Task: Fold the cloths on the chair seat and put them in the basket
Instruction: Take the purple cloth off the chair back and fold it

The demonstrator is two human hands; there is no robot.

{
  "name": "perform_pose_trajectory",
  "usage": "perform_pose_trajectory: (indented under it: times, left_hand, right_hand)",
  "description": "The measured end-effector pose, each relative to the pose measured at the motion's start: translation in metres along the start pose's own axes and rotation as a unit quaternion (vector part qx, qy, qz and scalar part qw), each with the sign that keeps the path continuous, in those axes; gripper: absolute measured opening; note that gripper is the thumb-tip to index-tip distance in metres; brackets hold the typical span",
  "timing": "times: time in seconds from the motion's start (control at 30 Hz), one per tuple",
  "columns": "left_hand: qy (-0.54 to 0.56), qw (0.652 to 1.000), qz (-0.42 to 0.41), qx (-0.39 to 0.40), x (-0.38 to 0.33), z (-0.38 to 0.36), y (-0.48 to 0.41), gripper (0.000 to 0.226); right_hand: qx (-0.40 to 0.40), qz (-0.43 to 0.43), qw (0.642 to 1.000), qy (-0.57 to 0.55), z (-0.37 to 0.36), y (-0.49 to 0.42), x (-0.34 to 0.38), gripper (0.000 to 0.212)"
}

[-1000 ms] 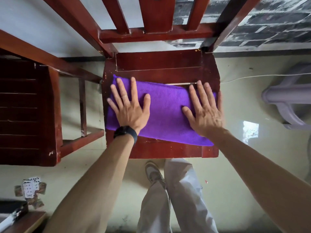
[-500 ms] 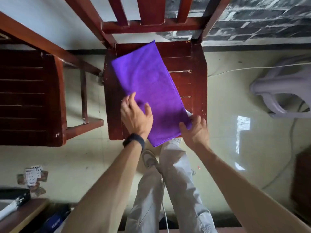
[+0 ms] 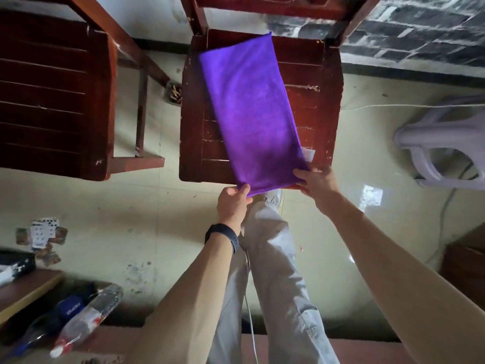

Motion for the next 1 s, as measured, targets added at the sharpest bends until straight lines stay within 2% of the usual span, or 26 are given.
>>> perform_pose_trajectory:
  times: [0.07, 0.13, 0.23, 0.37, 0.47, 0.57, 0.63, 0.7, 0.73, 0.8, 0.9, 1.0]
  left_hand:
    - [0.032, 0.999, -0.005, 0.03, -0.002, 0.007, 0.011, 0.02]
    - [0.026, 0.999, -0.016, 0.028, -0.003, 0.021, 0.022, 0.022]
    - [-0.009, 0.999, -0.051, 0.009, -0.005, 0.043, 0.04, 0.025]
    - [-0.067, 0.992, -0.102, 0.023, -0.019, 0.062, 0.069, 0.019]
    - [-0.101, 0.989, -0.082, 0.069, -0.037, 0.067, 0.08, 0.02]
    - [-0.083, 0.981, -0.043, 0.172, -0.068, 0.065, 0.084, 0.027]
    - [-0.126, 0.963, -0.077, 0.227, -0.097, 0.06, 0.083, 0.026]
    - [-0.217, 0.942, -0.168, 0.194, -0.129, 0.059, 0.067, 0.007]
    - [-0.264, 0.927, -0.22, 0.15, -0.145, 0.056, 0.056, 0.011]
    - [-0.328, 0.896, -0.294, 0.061, -0.172, 0.049, 0.033, 0.034]
    - [-0.303, 0.903, -0.303, 0.037, -0.198, 0.026, 0.002, 0.04]
    - [-0.3, 0.907, -0.294, 0.018, -0.211, 0.007, -0.028, 0.042]
  right_hand:
    - [-0.02, 0.012, 0.999, -0.028, 0.004, 0.011, -0.002, 0.035]
    - [-0.039, 0.038, 0.998, -0.019, 0.011, 0.026, -0.007, 0.043]
    - [-0.039, 0.073, 0.996, 0.035, 0.017, 0.057, -0.024, 0.032]
    - [-0.016, 0.063, 0.994, 0.084, 0.019, 0.099, -0.041, 0.028]
    - [0.004, 0.07, 0.996, 0.055, 0.019, 0.114, -0.027, 0.021]
    - [0.076, 0.068, 0.995, -0.011, 0.01, 0.119, 0.006, 0.018]
    - [0.109, 0.094, 0.989, -0.016, 0.008, 0.109, 0.032, 0.04]
    - [0.091, 0.153, 0.981, 0.074, 0.007, 0.089, 0.059, 0.043]
    - [0.067, 0.183, 0.972, 0.133, 0.007, 0.077, 0.071, 0.037]
    - [0.019, 0.24, 0.946, 0.218, 0.003, 0.054, 0.096, 0.039]
    - [-0.039, 0.278, 0.927, 0.25, -0.008, 0.015, 0.126, 0.033]
    - [-0.046, 0.236, 0.942, 0.234, -0.02, -0.027, 0.136, 0.033]
Point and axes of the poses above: each hand's wrist, its own y-axis away from the middle knuckle, its own z-axis out of the back of the hand, x = y × z, the point moved 7 cm from there along -y, towards the middle knuckle, and after that the axes turned 2 degrees about z, right-handed, at the moved point
